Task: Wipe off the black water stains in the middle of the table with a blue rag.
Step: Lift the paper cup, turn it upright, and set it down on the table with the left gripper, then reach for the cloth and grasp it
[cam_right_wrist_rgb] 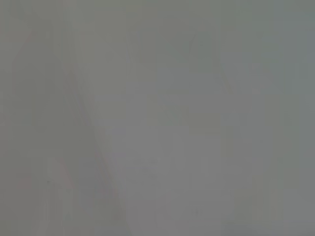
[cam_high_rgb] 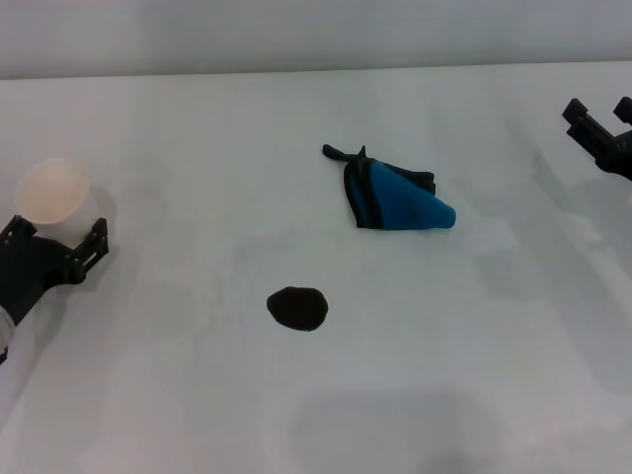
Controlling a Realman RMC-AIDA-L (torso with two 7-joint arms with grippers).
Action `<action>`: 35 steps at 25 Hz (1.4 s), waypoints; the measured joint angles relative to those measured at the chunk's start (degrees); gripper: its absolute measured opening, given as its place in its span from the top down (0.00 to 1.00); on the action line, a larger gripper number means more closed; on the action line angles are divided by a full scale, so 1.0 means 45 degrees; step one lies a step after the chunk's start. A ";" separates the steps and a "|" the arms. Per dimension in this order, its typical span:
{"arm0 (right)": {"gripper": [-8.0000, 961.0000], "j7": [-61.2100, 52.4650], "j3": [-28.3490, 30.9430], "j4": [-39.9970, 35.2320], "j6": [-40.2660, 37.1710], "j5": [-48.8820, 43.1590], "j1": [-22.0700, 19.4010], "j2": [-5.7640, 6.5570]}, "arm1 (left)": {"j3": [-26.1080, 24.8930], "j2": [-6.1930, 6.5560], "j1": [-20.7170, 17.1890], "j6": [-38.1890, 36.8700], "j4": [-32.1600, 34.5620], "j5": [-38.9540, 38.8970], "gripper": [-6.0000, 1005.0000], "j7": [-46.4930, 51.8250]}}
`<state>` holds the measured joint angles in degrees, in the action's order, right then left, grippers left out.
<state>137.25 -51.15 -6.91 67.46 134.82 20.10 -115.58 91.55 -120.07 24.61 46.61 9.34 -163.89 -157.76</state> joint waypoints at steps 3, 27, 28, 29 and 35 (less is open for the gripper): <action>0.17 -0.0047 0.0000 -0.0073 0.0024 0.0000 0.0011 0.0001 | 0.0380 0.0004 -0.0049 0.0027 0.0037 -0.0010 0.24 -0.0011; 0.18 -0.0109 -0.0020 -0.0302 0.0318 0.0000 -0.0131 0.0097 | 0.1232 0.0025 -0.1153 0.1728 0.0149 -0.0570 0.12 0.0072; 0.18 -0.0114 -0.0021 -0.0303 0.0342 0.0000 -0.0130 0.0101 | 0.1272 0.0028 -0.1247 0.1868 0.0163 -0.0575 0.12 0.0075; 0.18 -0.0119 -0.0021 -0.0302 0.0361 0.0000 -0.0130 0.0100 | 0.1275 0.0035 -0.1352 0.2006 0.0162 -0.0583 0.12 0.0091; 0.18 -0.0770 -0.0257 -0.0431 0.0448 -0.0015 -0.0163 0.0133 | 0.1278 0.0023 -0.2119 0.2914 0.0151 -0.0535 0.12 0.0152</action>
<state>133.79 -52.31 -8.85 69.47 134.75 19.36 -114.98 97.29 -119.97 15.08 59.72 10.02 -166.29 -157.08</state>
